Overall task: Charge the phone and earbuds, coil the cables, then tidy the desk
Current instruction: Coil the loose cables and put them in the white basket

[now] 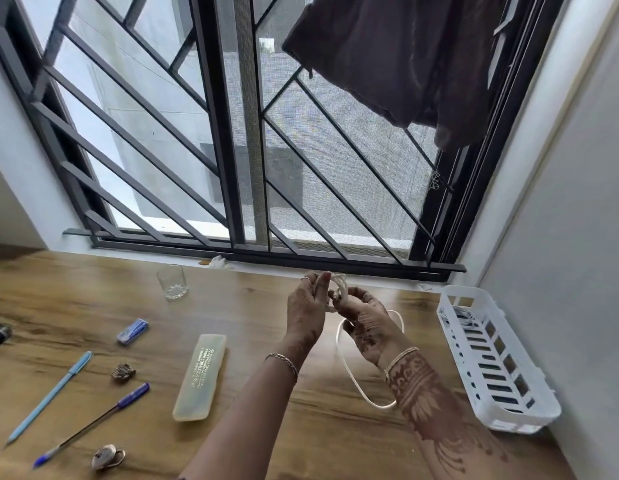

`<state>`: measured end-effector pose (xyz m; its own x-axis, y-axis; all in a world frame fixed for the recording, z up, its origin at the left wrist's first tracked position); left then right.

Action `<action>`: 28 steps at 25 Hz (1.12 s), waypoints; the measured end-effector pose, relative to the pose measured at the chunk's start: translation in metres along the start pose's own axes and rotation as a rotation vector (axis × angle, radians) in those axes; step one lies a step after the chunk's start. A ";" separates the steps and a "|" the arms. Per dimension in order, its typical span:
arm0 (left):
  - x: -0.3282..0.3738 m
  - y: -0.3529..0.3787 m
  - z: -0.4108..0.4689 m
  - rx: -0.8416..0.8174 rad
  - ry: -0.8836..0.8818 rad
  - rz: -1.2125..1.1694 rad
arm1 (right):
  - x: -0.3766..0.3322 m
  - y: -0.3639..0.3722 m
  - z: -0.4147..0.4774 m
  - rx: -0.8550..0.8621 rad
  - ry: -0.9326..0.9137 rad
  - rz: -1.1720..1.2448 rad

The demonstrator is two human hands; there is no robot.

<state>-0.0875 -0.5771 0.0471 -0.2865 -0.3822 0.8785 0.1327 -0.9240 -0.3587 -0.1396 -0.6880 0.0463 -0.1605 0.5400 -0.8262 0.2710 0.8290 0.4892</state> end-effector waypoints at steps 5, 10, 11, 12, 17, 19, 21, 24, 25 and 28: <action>0.000 0.001 -0.005 0.001 -0.015 0.005 | -0.001 0.004 -0.002 0.009 -0.192 0.030; 0.012 0.010 -0.010 -0.103 -0.049 -0.082 | -0.009 -0.008 -0.002 0.203 -0.418 -0.251; 0.014 0.012 -0.011 -0.122 -0.069 -0.105 | -0.011 -0.011 -0.002 0.225 -0.444 -0.313; 0.016 0.014 -0.012 -0.132 -0.092 -0.127 | -0.014 -0.013 -0.004 0.247 -0.470 -0.368; 0.027 0.038 -0.019 -0.163 -0.144 -0.103 | -0.025 -0.038 -0.016 0.485 -0.535 -0.675; 0.031 0.053 -0.024 -0.189 -0.140 -0.046 | -0.026 -0.055 -0.021 0.537 -0.519 -0.658; 0.038 0.072 -0.033 -0.248 -0.151 -0.054 | -0.031 -0.079 -0.026 0.612 -0.491 -0.685; 0.051 0.102 -0.043 -0.358 -0.161 -0.008 | -0.045 -0.114 -0.034 0.635 -0.427 -0.624; 0.056 0.112 -0.046 -0.396 -0.165 -0.003 | -0.054 -0.126 -0.038 0.644 -0.423 -0.586; 0.073 0.139 -0.054 -0.505 -0.190 -0.116 | -0.084 -0.159 -0.055 0.650 -0.437 -0.486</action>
<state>-0.1408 -0.7346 0.0446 -0.0900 -0.3111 0.9461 -0.3750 -0.8695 -0.3216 -0.2214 -0.8573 0.0530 -0.0597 -0.0586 -0.9965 0.7689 0.6339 -0.0833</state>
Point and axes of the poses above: each hand's wrist, its own z-axis towards the middle knuckle, its own y-axis out of the palm, x = y × z, the point moved 4 cm from there along z, towards the middle knuckle, and after that the axes turned 7 degrees about z, right-handed, at the moved point
